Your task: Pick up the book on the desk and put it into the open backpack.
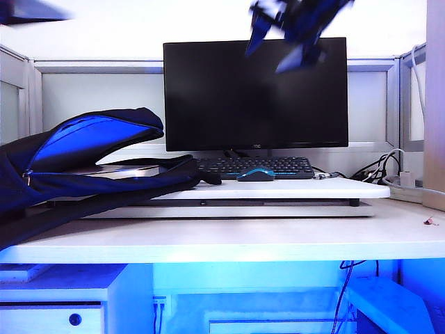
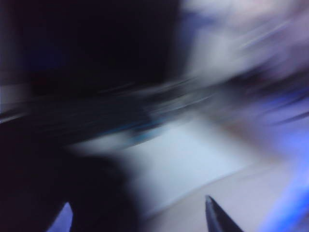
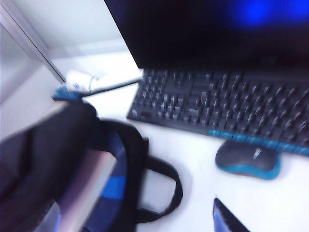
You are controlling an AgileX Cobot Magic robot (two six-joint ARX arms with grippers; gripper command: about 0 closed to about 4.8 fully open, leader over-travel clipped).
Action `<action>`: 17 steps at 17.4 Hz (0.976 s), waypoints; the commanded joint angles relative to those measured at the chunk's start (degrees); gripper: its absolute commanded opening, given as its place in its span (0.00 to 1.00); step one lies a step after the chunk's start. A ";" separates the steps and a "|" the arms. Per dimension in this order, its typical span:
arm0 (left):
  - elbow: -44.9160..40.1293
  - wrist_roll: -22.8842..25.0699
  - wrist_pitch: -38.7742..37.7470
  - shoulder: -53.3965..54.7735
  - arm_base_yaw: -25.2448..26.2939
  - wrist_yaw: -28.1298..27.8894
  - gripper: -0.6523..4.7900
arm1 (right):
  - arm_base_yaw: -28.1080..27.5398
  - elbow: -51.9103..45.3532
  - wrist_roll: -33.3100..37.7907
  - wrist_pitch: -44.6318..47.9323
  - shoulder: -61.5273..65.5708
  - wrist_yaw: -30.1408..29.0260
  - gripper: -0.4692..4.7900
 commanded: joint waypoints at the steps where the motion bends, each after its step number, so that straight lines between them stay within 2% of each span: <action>1: 1.05 14.36 -17.18 -9.53 2.08 -15.26 0.79 | -0.20 0.31 -4.85 -2.82 -7.37 1.16 0.77; 3: 1.05 14.23 -16.98 -16.15 2.29 -17.03 0.78 | -0.17 0.28 -10.49 -6.82 -12.79 3.58 0.77; 4: 1.05 13.99 -16.22 -22.51 2.29 -17.14 0.67 | -0.17 0.24 -12.72 -12.61 -18.47 6.38 0.77; 5: 1.01 13.40 -16.44 -25.46 2.29 -17.16 0.62 | -0.20 0.22 -14.45 -15.43 -21.49 6.86 0.77; 7: 0.92 13.11 -20.68 -31.89 2.01 -17.55 0.62 | -0.20 0.17 -18.21 -20.65 -29.20 9.01 0.77; 9: -0.44 12.07 -26.05 -36.63 0.83 -18.82 0.62 | -0.17 -1.57 -18.25 -22.73 -37.97 8.90 0.73; 10: -1.86 11.65 -27.15 -38.60 0.26 -18.82 0.61 | -0.17 -3.96 -17.66 -22.71 -42.21 8.96 0.65; 13: -9.75 10.08 -28.20 -46.49 -2.10 -18.82 0.55 | -0.17 -19.30 -15.08 -23.10 -58.05 13.27 0.64; 15: -15.80 6.69 -27.71 -51.69 -2.10 -18.82 0.55 | -0.15 -30.27 -13.57 -22.40 -66.31 16.33 0.63; 16: -20.96 4.70 -26.77 -56.48 -2.10 -18.93 0.54 | -0.04 -40.83 -12.92 -20.44 -73.88 16.96 0.43; 17: -23.17 4.28 -26.29 -58.77 -2.10 -19.15 0.54 | -0.02 -45.79 -12.85 -18.95 -77.46 17.00 0.32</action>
